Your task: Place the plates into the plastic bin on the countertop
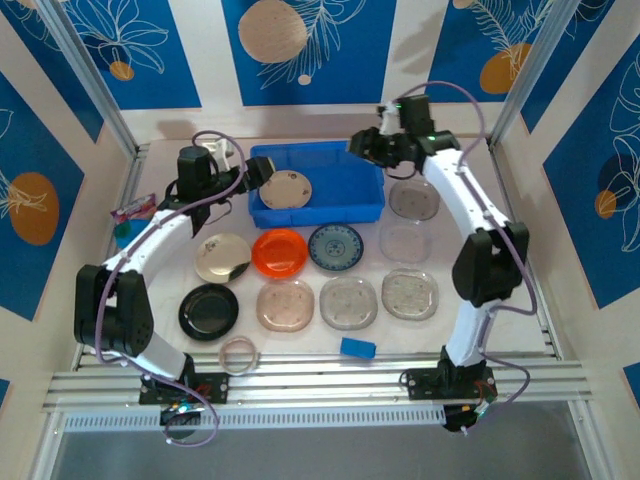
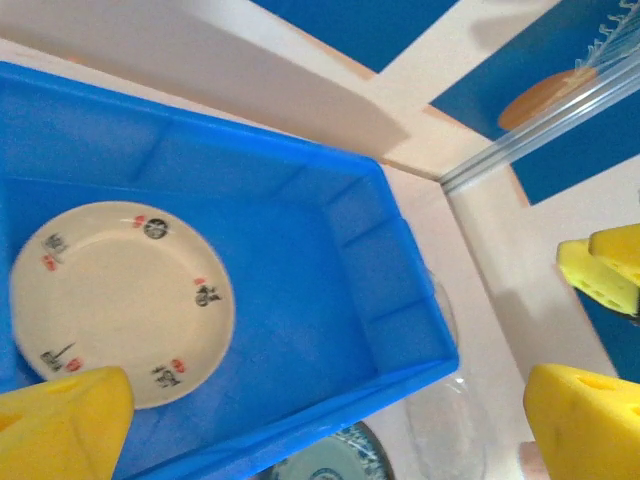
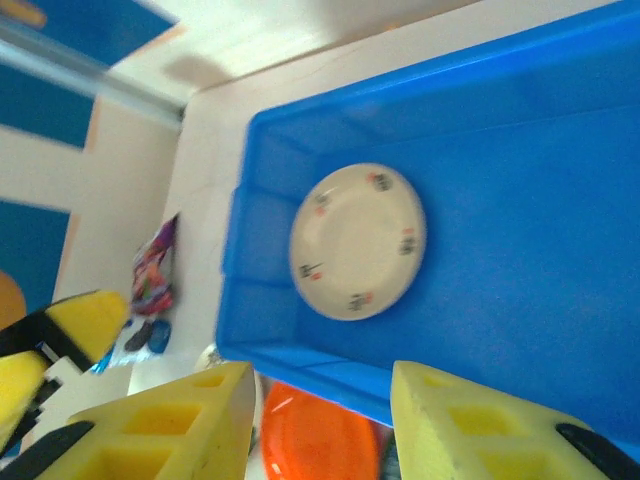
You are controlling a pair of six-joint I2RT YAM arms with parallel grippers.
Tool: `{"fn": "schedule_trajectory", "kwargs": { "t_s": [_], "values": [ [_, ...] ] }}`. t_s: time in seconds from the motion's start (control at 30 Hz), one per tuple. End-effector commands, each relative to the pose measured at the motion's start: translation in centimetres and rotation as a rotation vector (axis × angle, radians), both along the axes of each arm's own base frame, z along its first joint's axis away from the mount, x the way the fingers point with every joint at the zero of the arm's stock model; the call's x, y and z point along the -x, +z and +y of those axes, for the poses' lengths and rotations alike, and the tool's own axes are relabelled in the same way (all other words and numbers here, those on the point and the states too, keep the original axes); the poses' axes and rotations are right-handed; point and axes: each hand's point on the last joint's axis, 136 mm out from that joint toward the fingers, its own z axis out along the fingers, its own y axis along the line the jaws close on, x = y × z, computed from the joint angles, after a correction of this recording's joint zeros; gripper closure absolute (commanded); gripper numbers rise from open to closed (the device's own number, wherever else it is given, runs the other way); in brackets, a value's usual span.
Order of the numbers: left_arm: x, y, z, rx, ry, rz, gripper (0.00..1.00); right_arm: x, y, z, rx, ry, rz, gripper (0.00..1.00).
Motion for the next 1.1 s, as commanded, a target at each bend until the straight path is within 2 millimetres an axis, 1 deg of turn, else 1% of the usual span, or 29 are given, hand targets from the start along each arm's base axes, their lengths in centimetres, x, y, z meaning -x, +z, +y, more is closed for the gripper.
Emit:
{"fn": "schedule_trajectory", "kwargs": {
  "t_s": [0.0,0.03,0.1,0.13,0.23,0.33,0.43,0.57,0.6,0.67,0.83,1.07],
  "values": [
    [-0.4,1.6,-2.2,0.007,-0.066,-0.015,0.0,-0.2,-2.0,-5.0,0.033,-0.13,0.044,0.6],
    [-0.4,1.1,-2.5,-0.039,-0.061,0.001,0.0,-0.1,-2.5,-6.6,0.042,-0.17,0.057,0.61],
    [-0.3,1.1,-3.5,-0.081,-0.089,-0.007,0.0,0.1,-3.5,-9.4,0.043,-0.236,0.082,0.61],
    [0.0,1.2,-4.3,-0.07,-0.118,-0.021,0.0,0.3,-4.1,-10.9,0.037,-0.274,0.094,0.61],
    [0.2,1.3,-5.6,-0.002,-0.175,-0.043,0.0,0.9,-5.9,-14.9,0.041,-0.376,0.126,0.6],
    [0.3,0.7,-5.9,-0.001,-0.18,-0.035,0.01,1.7,-8.4,-17.8,0.072,-0.458,0.187,0.6],
    [0.1,0.0,-5.8,-0.028,-0.174,-0.017,0.02,2.4,-11.1,-19.9,0.104,-0.52,0.258,0.6],
    [-0.1,-0.4,-6.0,-0.058,-0.183,-0.008,0.01,3.4,-13.7,-21.6,0.118,-0.575,0.324,0.61],
    [-0.2,-0.5,-6.0,-0.061,-0.185,-0.008,0.02,3.6,-14.3,-21.8,0.116,-0.582,0.338,0.62],
    [-0.3,-0.6,-6.1,-0.06,-0.185,-0.008,0.02,3.7,-15.4,-22.3,0.119,-0.597,0.377,0.67],
    [-0.2,-0.9,-6.6,-0.078,-0.196,-0.017,0.02,3.2,-17.8,-22.8,0.131,-0.589,0.443,0.67],
    [-0.2,-1.8,-6.8,-0.09,-0.189,0.005,0.02,2.6,-20.0,-23.9,0.18,-0.614,0.509,0.67]
  ]
}}
